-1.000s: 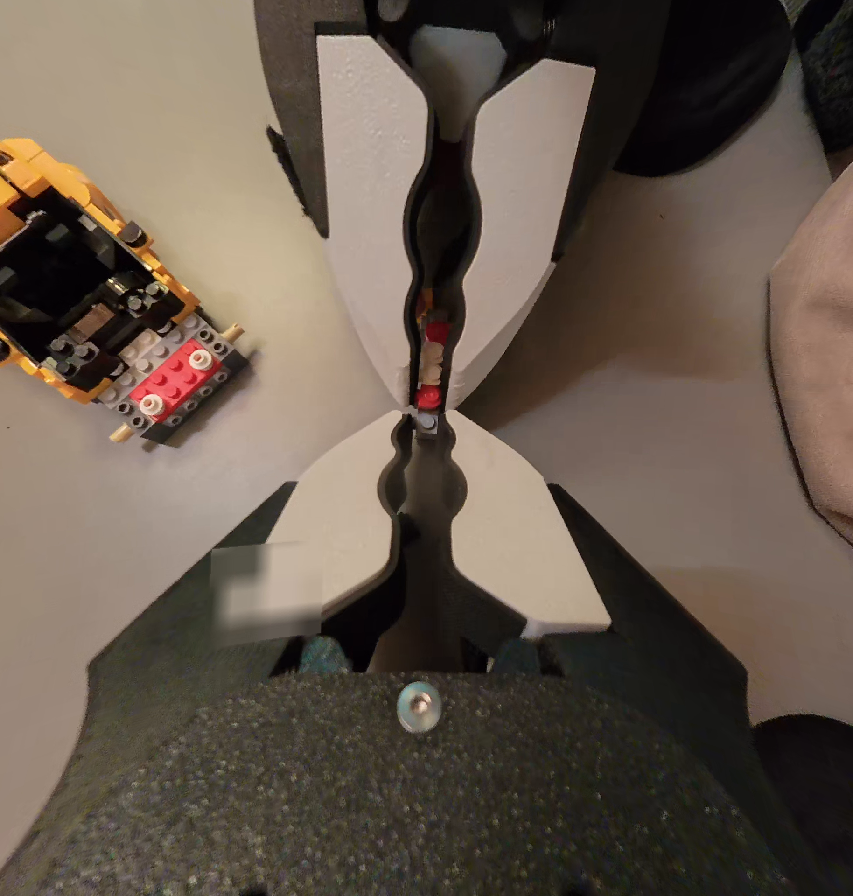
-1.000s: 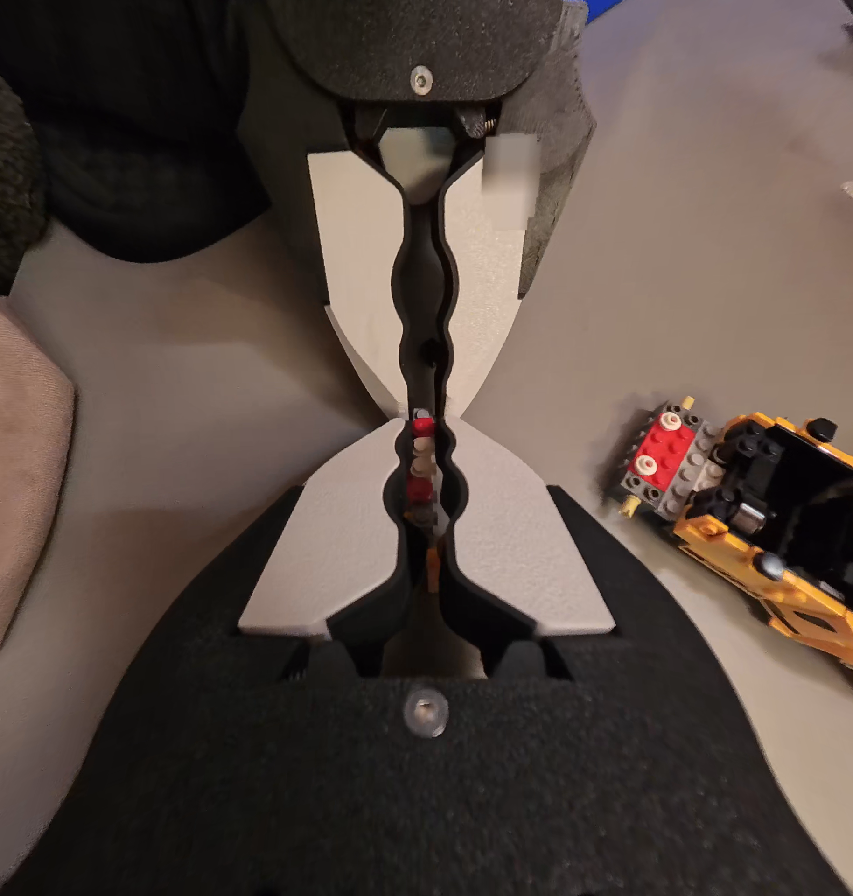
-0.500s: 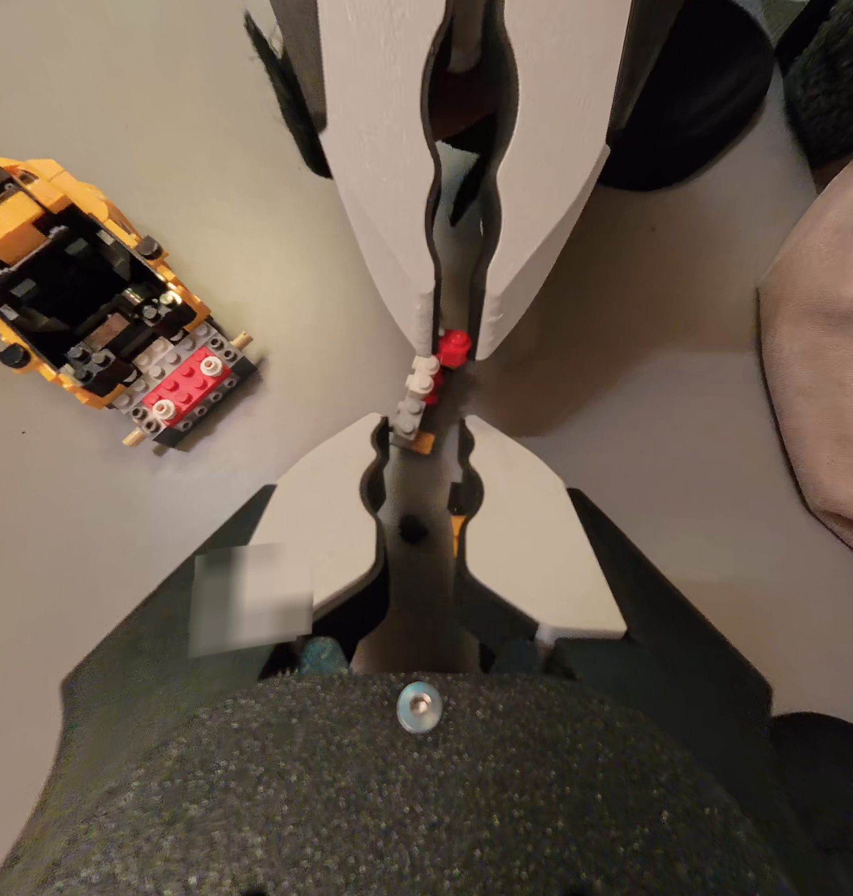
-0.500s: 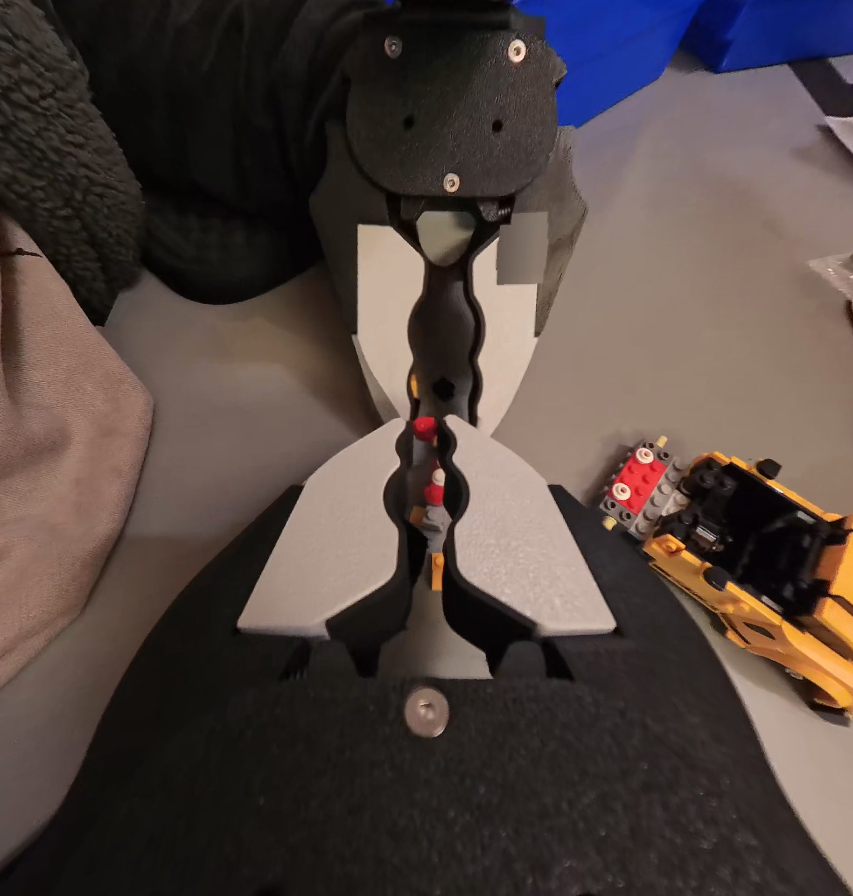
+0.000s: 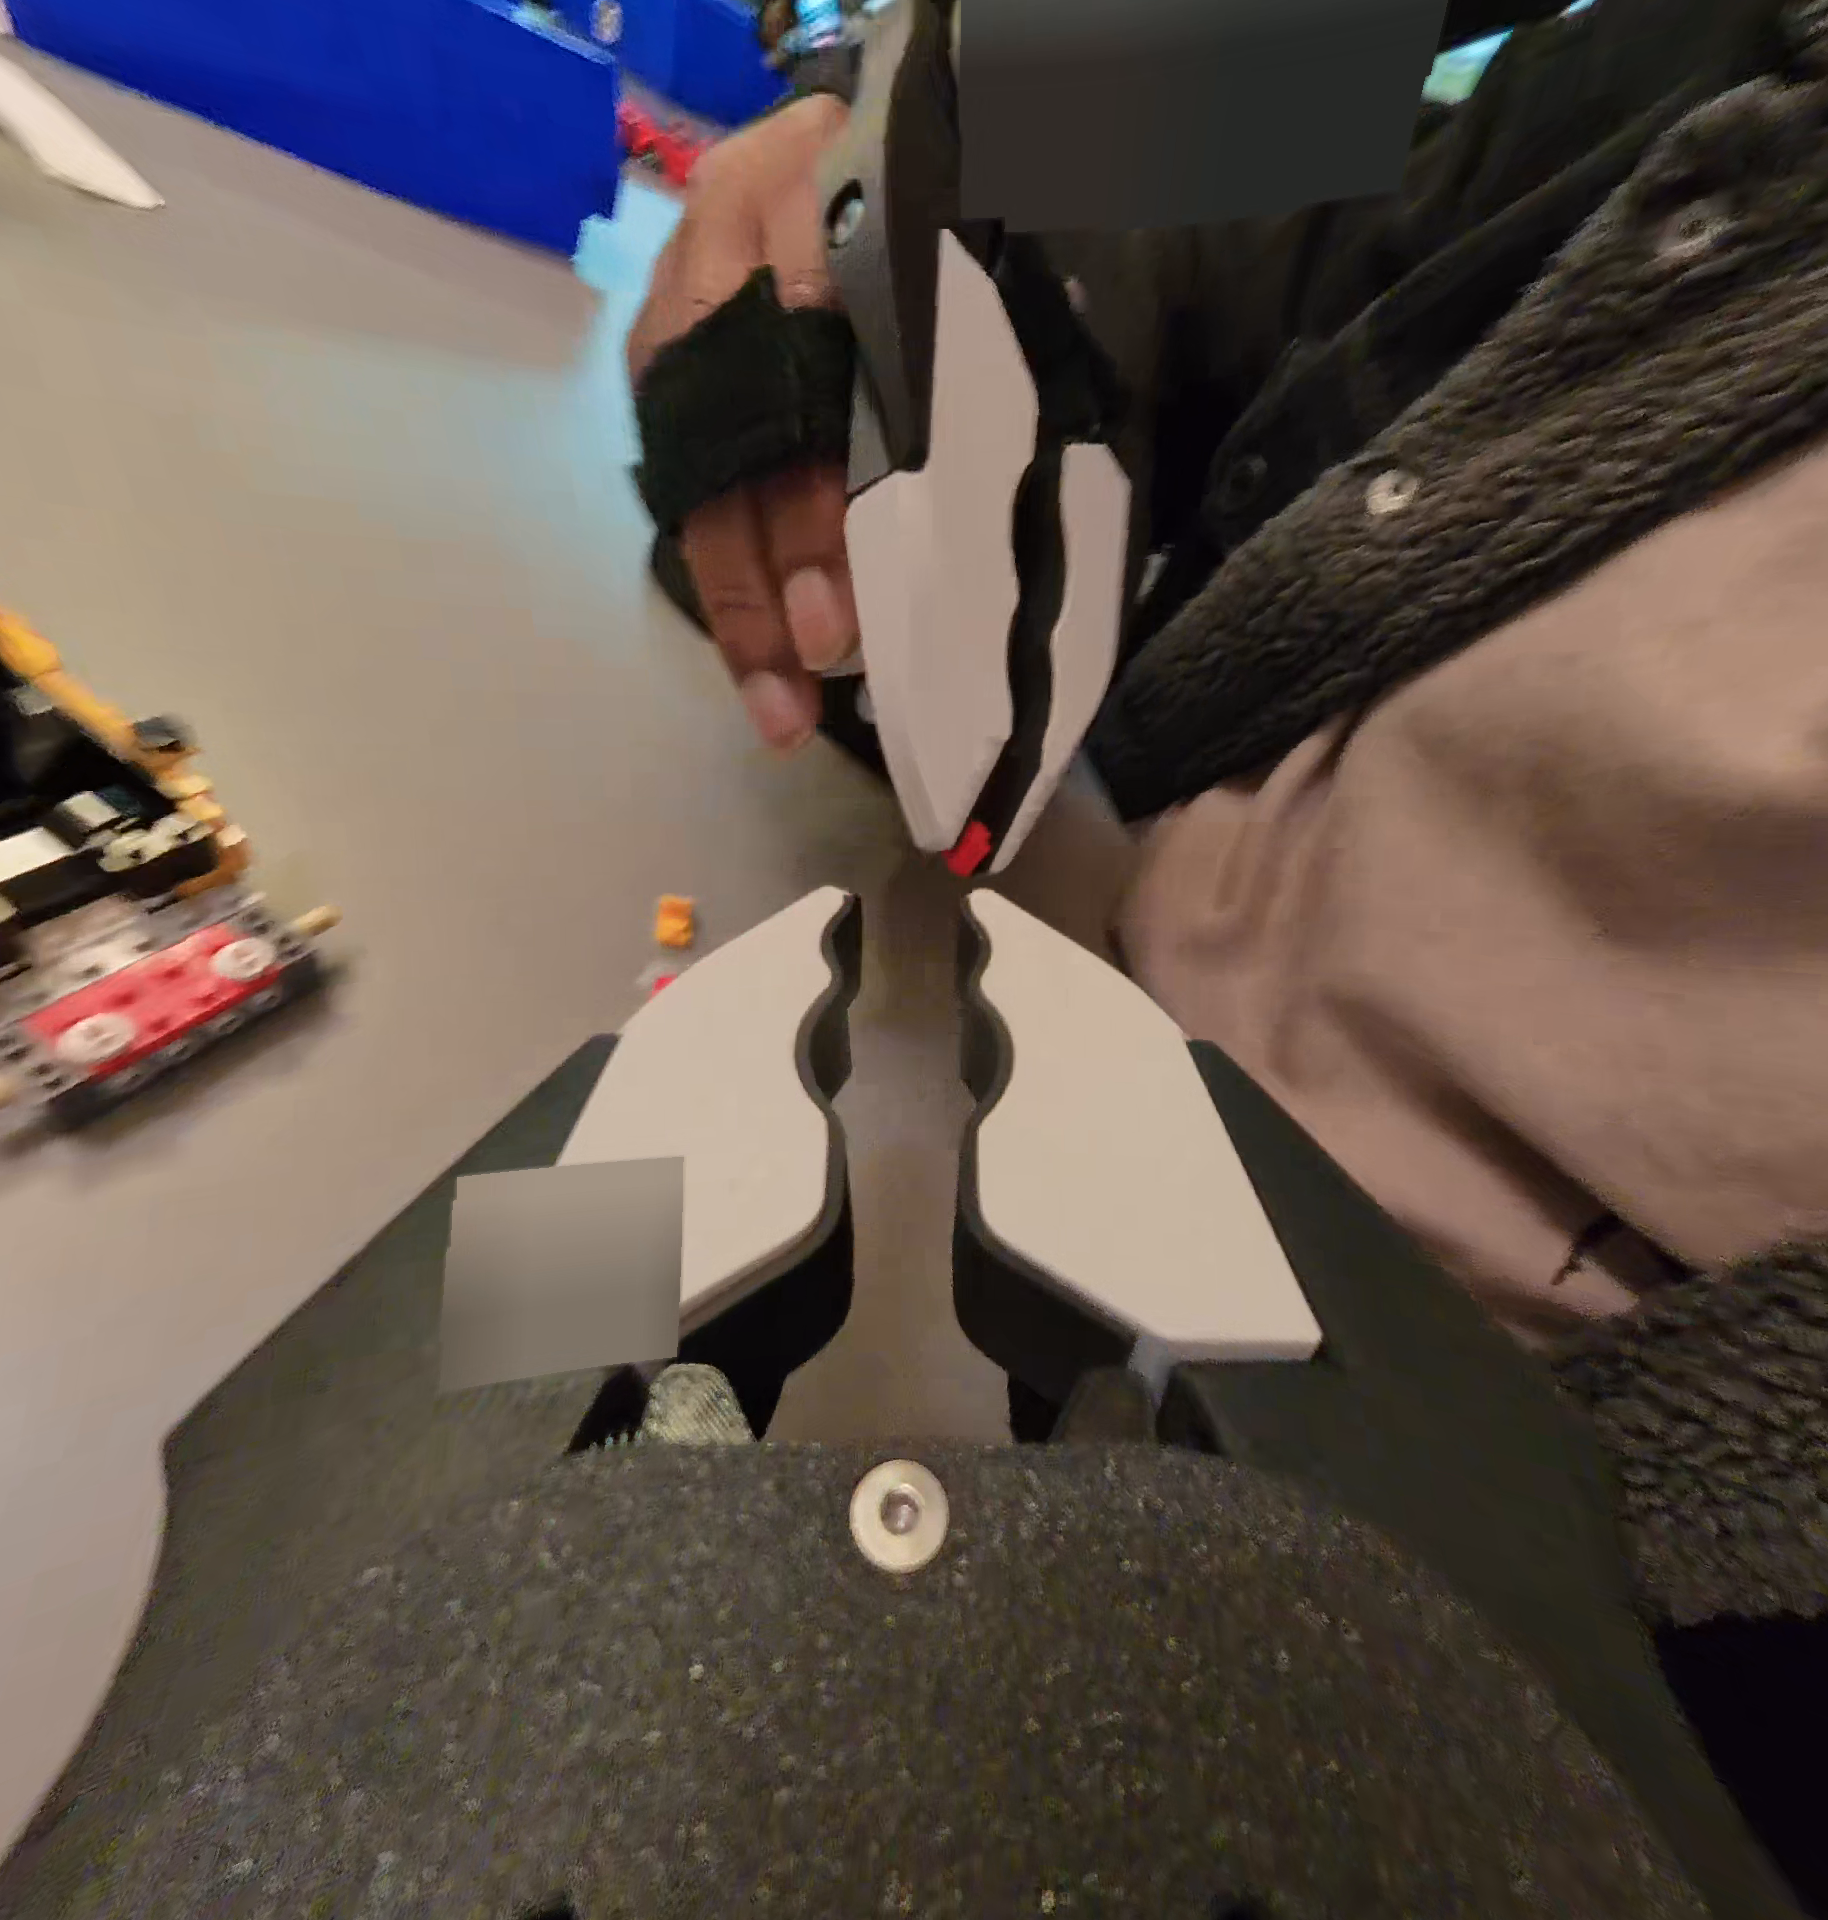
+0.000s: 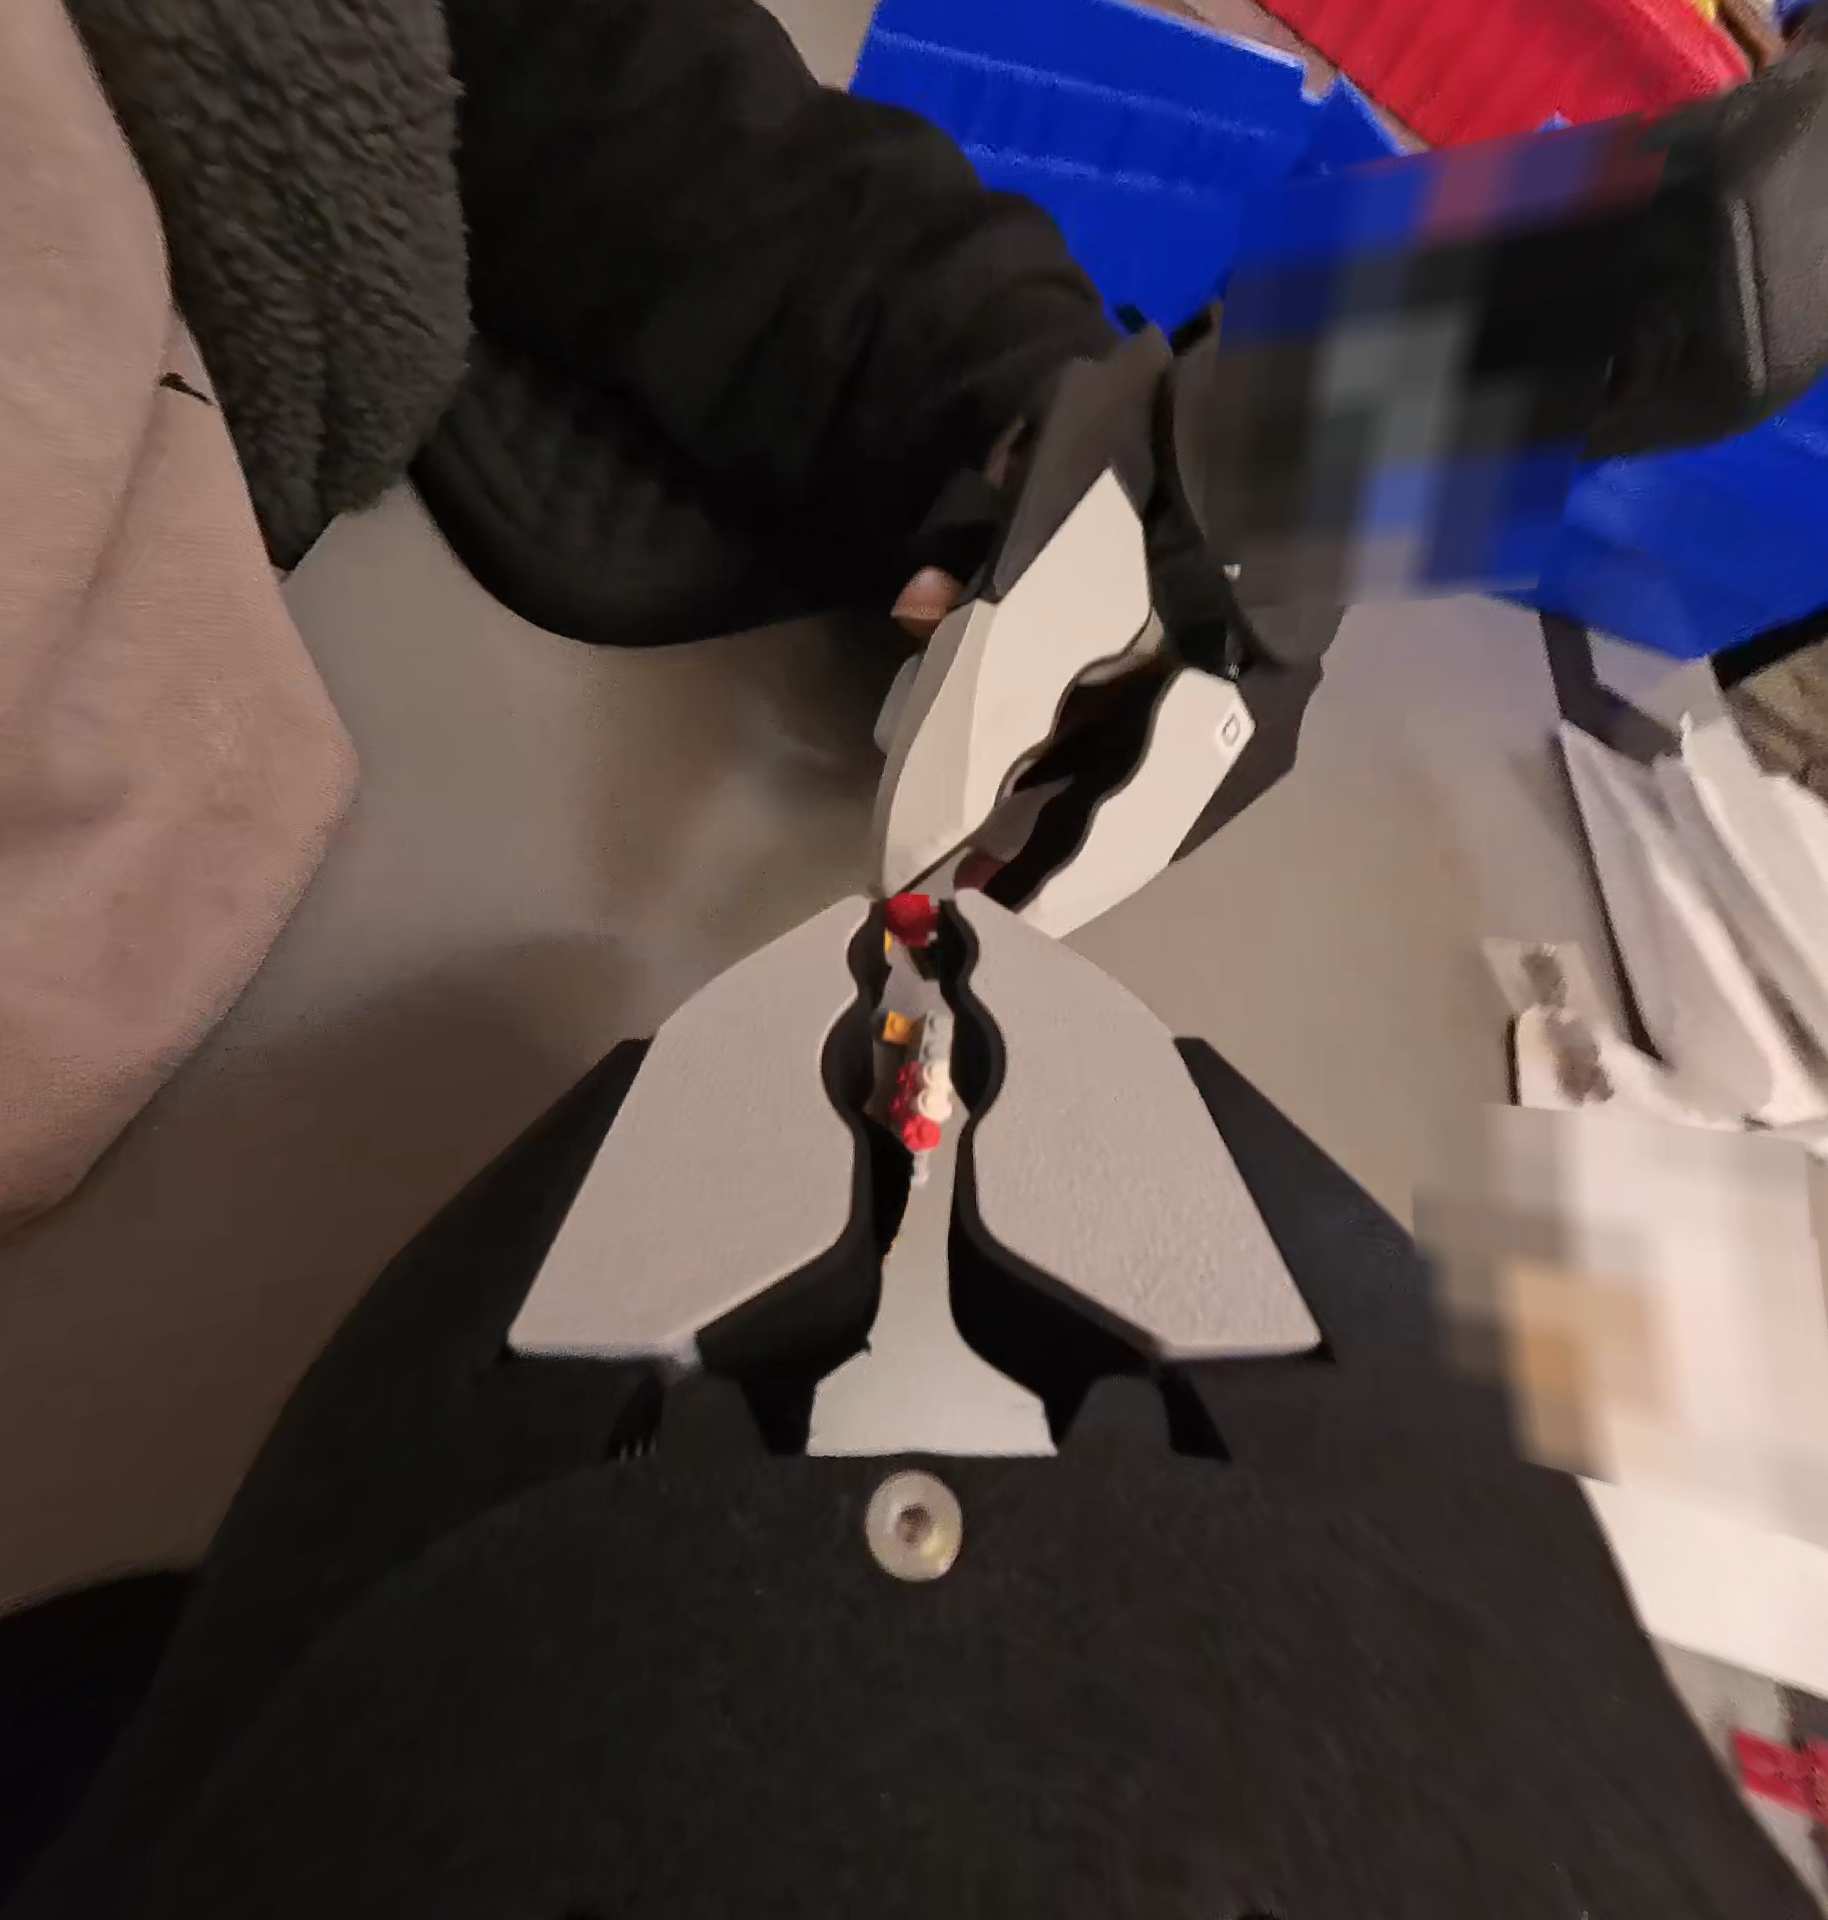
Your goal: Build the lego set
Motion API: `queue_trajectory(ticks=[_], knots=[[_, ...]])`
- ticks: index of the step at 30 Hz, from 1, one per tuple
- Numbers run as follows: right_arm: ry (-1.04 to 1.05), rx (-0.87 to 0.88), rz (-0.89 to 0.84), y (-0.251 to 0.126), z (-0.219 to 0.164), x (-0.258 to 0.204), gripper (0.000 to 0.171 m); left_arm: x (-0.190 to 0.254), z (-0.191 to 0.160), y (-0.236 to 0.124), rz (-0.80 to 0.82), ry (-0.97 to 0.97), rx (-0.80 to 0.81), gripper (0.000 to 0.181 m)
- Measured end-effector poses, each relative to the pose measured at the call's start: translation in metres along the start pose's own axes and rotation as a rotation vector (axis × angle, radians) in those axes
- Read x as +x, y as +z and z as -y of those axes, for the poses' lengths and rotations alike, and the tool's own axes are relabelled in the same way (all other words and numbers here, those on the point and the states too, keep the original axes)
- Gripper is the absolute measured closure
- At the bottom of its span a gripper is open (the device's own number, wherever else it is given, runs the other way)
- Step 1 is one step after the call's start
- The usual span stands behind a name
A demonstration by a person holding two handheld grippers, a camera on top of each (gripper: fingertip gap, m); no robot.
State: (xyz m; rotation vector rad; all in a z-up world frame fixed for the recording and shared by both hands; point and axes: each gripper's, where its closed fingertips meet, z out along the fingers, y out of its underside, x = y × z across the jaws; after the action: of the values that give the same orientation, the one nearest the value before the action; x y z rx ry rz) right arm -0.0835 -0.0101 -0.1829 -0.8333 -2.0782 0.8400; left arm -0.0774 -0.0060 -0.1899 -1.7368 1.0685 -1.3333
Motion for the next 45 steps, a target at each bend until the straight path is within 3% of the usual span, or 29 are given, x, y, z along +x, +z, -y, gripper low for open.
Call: queue_trajectory(ticks=[6,9,21,24,27,38,45], knots=[[-0.121,0.033,0.058,-0.006,0.026,-0.007,0.162,0.031,0.012,0.001,-0.164,0.045,0.082,0.174],[-0.143,0.041,0.079,-0.008,0.031,-0.011,0.162,0.042,0.017,0.0,-0.233,0.037,0.118,0.17],[-0.285,0.062,0.084,-0.011,0.045,-0.019,0.162,0.057,0.021,0.002,-0.336,0.021,0.164,0.173],[-0.188,0.051,0.034,-0.011,0.037,-0.006,0.161,0.043,0.026,0.0,-0.235,0.038,0.193,0.173],[0.037,0.061,-0.036,-0.018,0.027,0.014,0.154,0.026,0.033,-0.004,-0.071,0.112,0.217,0.173],[0.863,0.268,-0.149,-0.025,0.006,0.048,0.156,-0.024,0.049,-0.016,0.632,0.591,0.124,0.173],[1.163,0.456,-0.099,-0.021,0.016,0.056,0.156,-0.026,0.06,-0.024,0.86,0.834,0.074,0.174]])
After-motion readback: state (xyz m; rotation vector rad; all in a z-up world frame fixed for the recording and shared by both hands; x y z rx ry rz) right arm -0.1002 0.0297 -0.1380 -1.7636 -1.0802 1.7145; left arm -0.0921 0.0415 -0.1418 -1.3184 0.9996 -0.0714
